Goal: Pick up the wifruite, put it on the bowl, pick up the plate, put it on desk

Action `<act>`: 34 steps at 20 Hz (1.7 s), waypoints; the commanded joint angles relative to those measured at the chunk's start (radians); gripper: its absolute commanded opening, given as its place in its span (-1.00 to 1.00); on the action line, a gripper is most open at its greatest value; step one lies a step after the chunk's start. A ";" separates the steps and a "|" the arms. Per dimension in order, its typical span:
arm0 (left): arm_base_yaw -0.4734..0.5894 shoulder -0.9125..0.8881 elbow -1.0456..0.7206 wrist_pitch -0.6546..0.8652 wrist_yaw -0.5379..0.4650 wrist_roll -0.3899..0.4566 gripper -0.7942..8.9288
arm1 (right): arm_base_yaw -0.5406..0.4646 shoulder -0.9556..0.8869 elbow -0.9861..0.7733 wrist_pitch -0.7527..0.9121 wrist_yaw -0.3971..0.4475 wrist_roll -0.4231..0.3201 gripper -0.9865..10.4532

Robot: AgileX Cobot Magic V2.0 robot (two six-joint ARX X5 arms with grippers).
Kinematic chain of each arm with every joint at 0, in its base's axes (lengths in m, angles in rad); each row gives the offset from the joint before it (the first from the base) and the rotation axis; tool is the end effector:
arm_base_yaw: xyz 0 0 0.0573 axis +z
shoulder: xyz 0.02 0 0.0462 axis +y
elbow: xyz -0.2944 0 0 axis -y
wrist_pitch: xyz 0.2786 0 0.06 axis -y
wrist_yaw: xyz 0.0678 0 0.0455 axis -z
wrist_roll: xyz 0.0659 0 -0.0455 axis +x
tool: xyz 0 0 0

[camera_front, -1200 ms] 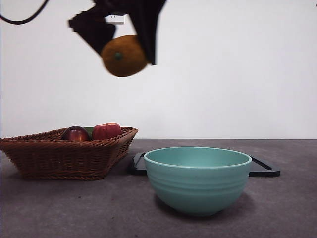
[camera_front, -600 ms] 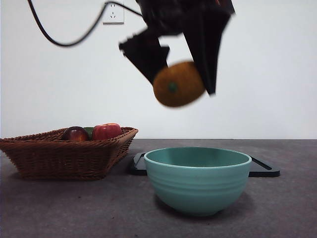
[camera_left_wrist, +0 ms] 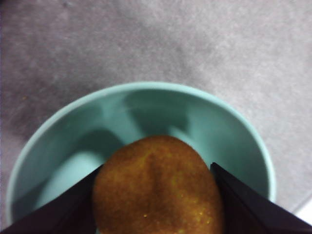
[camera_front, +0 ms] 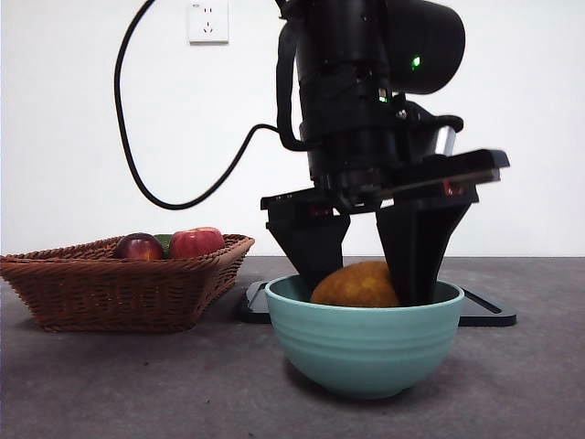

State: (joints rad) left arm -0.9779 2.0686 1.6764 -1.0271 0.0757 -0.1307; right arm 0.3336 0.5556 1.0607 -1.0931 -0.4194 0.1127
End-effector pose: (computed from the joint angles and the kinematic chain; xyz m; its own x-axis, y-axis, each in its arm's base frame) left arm 0.2535 -0.3852 0.1791 0.0214 -0.1671 -0.9857 0.7542 0.6499 -0.0938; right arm 0.0773 0.0552 0.3751 0.5847 0.6336 -0.5066 -0.5563 0.7677 0.3180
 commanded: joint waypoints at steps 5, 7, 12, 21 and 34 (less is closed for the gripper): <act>-0.012 0.061 0.016 0.015 -0.002 0.018 -0.34 | 0.005 0.002 0.018 0.005 -0.003 0.011 0.09; -0.012 0.064 0.016 0.015 -0.002 0.021 -0.34 | 0.005 0.002 0.018 0.005 -0.003 0.010 0.09; -0.011 0.064 0.017 0.011 -0.002 0.034 -0.11 | 0.005 0.002 0.018 0.005 -0.003 0.011 0.09; -0.011 0.064 0.161 -0.100 -0.002 0.044 0.14 | 0.005 0.002 0.018 0.005 -0.003 0.011 0.09; -0.010 -0.252 0.334 -0.334 -0.002 0.078 0.13 | 0.005 0.005 0.018 0.008 0.004 0.011 0.09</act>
State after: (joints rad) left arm -0.9775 1.8080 1.9869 -1.3609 0.0746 -0.0647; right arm 0.3336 0.5556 1.0607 -1.0927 -0.4160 0.1127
